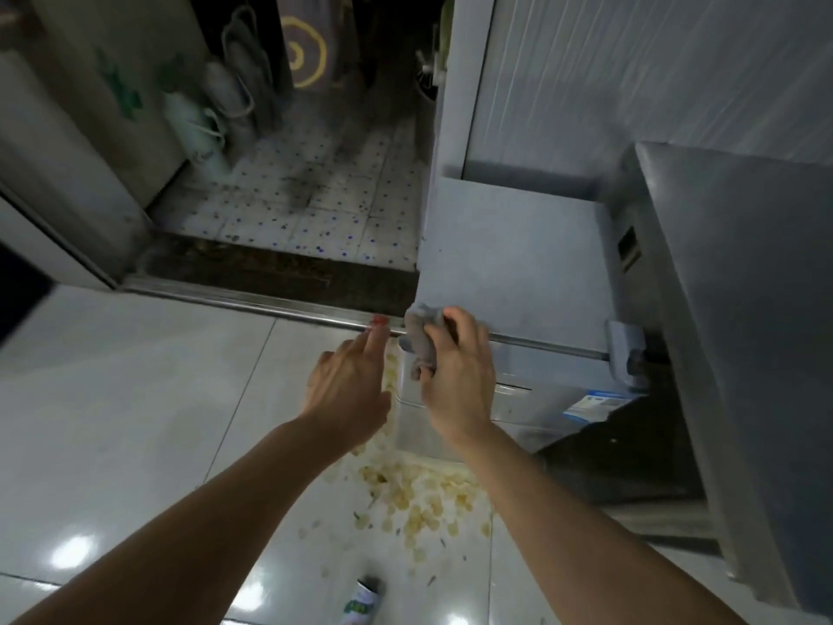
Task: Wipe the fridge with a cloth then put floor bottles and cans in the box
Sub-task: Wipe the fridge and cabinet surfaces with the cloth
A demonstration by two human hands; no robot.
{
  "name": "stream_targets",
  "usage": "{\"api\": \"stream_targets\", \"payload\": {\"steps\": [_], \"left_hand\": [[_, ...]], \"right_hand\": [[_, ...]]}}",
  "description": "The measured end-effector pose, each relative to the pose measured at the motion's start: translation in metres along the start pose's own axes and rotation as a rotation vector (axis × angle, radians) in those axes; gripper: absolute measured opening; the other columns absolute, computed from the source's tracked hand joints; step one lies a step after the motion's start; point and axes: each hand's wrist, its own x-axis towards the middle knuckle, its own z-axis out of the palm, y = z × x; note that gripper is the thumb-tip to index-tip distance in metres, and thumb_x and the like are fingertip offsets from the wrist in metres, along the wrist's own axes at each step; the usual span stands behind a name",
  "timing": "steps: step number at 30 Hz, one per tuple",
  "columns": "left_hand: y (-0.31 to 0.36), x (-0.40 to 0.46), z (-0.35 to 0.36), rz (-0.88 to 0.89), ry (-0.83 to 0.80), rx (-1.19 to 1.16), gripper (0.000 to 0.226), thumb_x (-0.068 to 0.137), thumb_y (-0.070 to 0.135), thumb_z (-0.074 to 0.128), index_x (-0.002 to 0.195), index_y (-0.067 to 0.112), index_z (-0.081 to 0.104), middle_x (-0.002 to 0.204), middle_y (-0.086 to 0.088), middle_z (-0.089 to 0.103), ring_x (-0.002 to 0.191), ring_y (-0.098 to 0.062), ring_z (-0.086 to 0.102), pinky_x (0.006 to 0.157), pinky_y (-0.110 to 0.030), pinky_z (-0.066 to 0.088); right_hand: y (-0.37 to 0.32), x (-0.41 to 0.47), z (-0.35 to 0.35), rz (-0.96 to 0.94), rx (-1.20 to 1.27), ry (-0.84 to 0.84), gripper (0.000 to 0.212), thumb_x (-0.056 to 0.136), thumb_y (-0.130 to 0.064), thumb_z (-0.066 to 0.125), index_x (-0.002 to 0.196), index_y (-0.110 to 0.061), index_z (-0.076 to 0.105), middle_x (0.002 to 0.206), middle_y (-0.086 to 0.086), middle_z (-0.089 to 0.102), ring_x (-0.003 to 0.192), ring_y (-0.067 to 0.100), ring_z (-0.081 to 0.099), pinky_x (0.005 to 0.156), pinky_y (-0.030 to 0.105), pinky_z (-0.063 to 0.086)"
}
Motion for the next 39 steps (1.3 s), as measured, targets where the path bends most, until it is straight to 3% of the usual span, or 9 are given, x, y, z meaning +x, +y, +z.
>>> {"api": "stream_targets", "payload": {"steps": [5, 8, 11, 14, 18, 22, 28, 35, 39], "left_hand": [[-0.028, 0.006, 0.030, 0.077, 0.076, 0.036, 0.068, 0.080, 0.012, 0.061, 0.139, 0.020, 0.028, 0.139, 0.001, 0.044, 0.122, -0.018, 0.045, 0.098, -0.033, 0.037], [-0.029, 0.007, 0.043, 0.160, 0.120, 0.060, 0.064, 0.077, 0.009, 0.061, 0.134, 0.019, 0.035, 0.138, 0.001, 0.045, 0.122, -0.018, 0.045, 0.097, -0.033, 0.038], [-0.021, 0.012, 0.050, 0.251, 0.162, 0.039, 0.054, 0.077, 0.012, 0.055, 0.130, 0.016, 0.044, 0.135, -0.003, 0.050, 0.124, -0.021, 0.045, 0.101, -0.040, 0.035], [-0.007, 0.022, 0.061, 0.282, 0.136, 0.117, 0.069, 0.072, 0.002, 0.063, 0.137, 0.014, 0.040, 0.142, -0.004, 0.044, 0.132, -0.021, 0.038, 0.110, -0.048, 0.026], [0.012, 0.032, 0.077, 0.302, 0.116, 0.149, 0.073, 0.074, 0.004, 0.064, 0.140, 0.020, 0.036, 0.147, 0.001, 0.038, 0.137, -0.017, 0.029, 0.114, -0.046, 0.011], [0.012, 0.032, 0.089, 0.281, 0.135, 0.127, 0.075, 0.066, -0.003, 0.064, 0.135, 0.020, 0.044, 0.142, 0.000, 0.044, 0.133, -0.019, 0.036, 0.112, -0.050, 0.013], [0.005, 0.033, 0.093, 0.313, 0.135, 0.142, 0.085, 0.060, -0.005, 0.066, 0.137, 0.021, 0.042, 0.141, 0.002, 0.044, 0.132, -0.019, 0.037, 0.111, -0.051, 0.016], [0.002, 0.036, 0.100, 0.351, 0.207, 0.117, 0.084, 0.054, -0.010, 0.065, 0.132, 0.017, 0.049, 0.134, -0.003, 0.052, 0.124, -0.024, 0.046, 0.107, -0.052, 0.028], [0.001, 0.035, 0.107, 0.355, 0.260, 0.108, 0.084, 0.053, -0.010, 0.066, 0.131, 0.015, 0.049, 0.131, -0.005, 0.053, 0.122, -0.027, 0.047, 0.101, -0.056, 0.038]], "right_hand": [[0.004, 0.008, 0.039, -0.118, -0.082, 0.046, 0.017, 0.075, -0.014, 0.068, 0.091, -0.009, 0.069, 0.110, 0.004, 0.066, 0.112, 0.025, 0.057, 0.091, 0.034, 0.047], [0.025, 0.000, 0.037, -0.161, -0.145, 0.077, 0.023, 0.067, -0.009, 0.077, 0.089, -0.009, 0.069, 0.104, 0.005, 0.067, 0.104, 0.026, 0.062, 0.088, 0.036, 0.049], [0.055, -0.015, 0.026, -0.098, -0.162, 0.110, 0.025, 0.072, -0.006, 0.074, 0.096, -0.007, 0.068, 0.111, 0.007, 0.065, 0.110, 0.026, 0.059, 0.097, 0.038, 0.045], [0.094, -0.030, 0.008, -0.055, -0.183, 0.159, 0.028, 0.074, -0.004, 0.073, 0.101, -0.003, 0.067, 0.113, 0.012, 0.065, 0.111, 0.029, 0.059, 0.098, 0.044, 0.045], [0.143, -0.042, -0.022, 0.070, -0.235, 0.184, 0.033, 0.073, -0.011, 0.073, 0.104, -0.003, 0.064, 0.113, 0.013, 0.064, 0.111, 0.031, 0.058, 0.100, 0.048, 0.044], [0.175, -0.050, -0.033, 0.122, -0.323, 0.186, 0.047, 0.066, -0.005, 0.080, 0.109, -0.001, 0.062, 0.119, 0.015, 0.062, 0.117, 0.034, 0.055, 0.107, 0.050, 0.035], [0.137, -0.041, -0.001, 0.281, -0.229, 0.360, 0.037, 0.069, 0.002, 0.075, 0.104, 0.005, 0.064, 0.118, 0.021, 0.063, 0.116, 0.037, 0.056, 0.098, 0.047, 0.045], [0.135, -0.045, 0.001, 0.042, -0.260, 0.200, 0.054, 0.065, -0.006, 0.081, 0.114, -0.002, 0.062, 0.125, 0.016, 0.060, 0.121, 0.033, 0.053, 0.098, 0.050, 0.047], [0.170, -0.055, -0.008, 0.083, -0.285, 0.299, 0.046, 0.066, -0.004, 0.082, 0.108, 0.002, 0.063, 0.121, 0.019, 0.061, 0.117, 0.036, 0.055, 0.098, 0.048, 0.046]]}}
